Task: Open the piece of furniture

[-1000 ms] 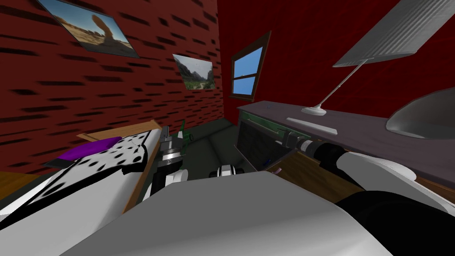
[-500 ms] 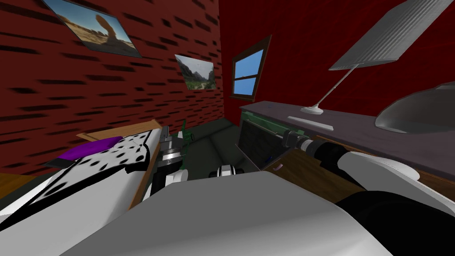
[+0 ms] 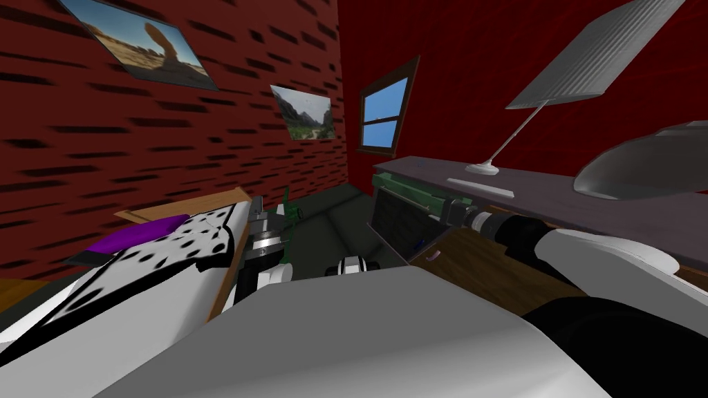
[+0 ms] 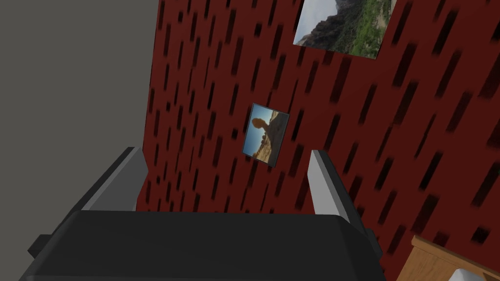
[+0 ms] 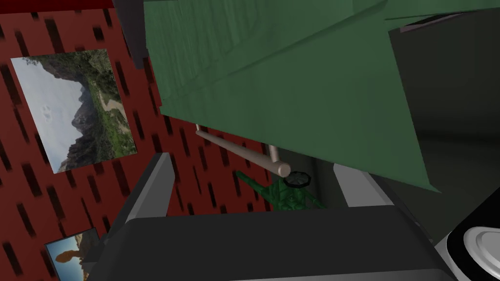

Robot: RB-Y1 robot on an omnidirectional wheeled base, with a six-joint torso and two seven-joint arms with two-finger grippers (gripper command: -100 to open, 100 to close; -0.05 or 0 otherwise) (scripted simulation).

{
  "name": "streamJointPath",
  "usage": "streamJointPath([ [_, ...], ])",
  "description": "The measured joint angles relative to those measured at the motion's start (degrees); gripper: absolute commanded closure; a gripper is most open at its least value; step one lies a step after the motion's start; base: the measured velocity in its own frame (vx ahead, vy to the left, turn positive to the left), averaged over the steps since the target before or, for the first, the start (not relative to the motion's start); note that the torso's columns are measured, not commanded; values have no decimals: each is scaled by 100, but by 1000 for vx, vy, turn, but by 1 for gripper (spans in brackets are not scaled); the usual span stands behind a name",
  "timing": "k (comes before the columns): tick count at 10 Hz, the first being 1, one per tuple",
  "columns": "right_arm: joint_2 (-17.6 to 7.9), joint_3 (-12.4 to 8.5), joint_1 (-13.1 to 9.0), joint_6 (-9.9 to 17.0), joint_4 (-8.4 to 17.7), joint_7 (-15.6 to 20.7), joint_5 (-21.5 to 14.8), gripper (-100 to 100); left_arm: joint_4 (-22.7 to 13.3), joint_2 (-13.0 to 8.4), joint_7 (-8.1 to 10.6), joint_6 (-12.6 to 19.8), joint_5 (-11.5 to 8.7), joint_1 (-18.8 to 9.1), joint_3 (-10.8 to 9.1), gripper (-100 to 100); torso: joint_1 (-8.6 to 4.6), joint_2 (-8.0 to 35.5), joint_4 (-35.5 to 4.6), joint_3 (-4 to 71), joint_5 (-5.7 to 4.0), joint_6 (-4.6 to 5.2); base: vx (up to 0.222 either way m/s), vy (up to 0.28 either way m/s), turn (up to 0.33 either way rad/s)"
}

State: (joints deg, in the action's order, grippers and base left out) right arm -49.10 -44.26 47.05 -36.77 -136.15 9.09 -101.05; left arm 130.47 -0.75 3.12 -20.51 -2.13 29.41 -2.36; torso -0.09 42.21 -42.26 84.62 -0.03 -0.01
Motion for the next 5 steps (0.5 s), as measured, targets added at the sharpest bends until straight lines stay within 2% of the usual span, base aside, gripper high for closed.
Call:
streamJointPath([
  [5,-410,-641,24,-310,-189,-483,286,-100,0,0,0,0,0,0,0,0,10,11,-3,-7,3,1,9,5,-32],
])
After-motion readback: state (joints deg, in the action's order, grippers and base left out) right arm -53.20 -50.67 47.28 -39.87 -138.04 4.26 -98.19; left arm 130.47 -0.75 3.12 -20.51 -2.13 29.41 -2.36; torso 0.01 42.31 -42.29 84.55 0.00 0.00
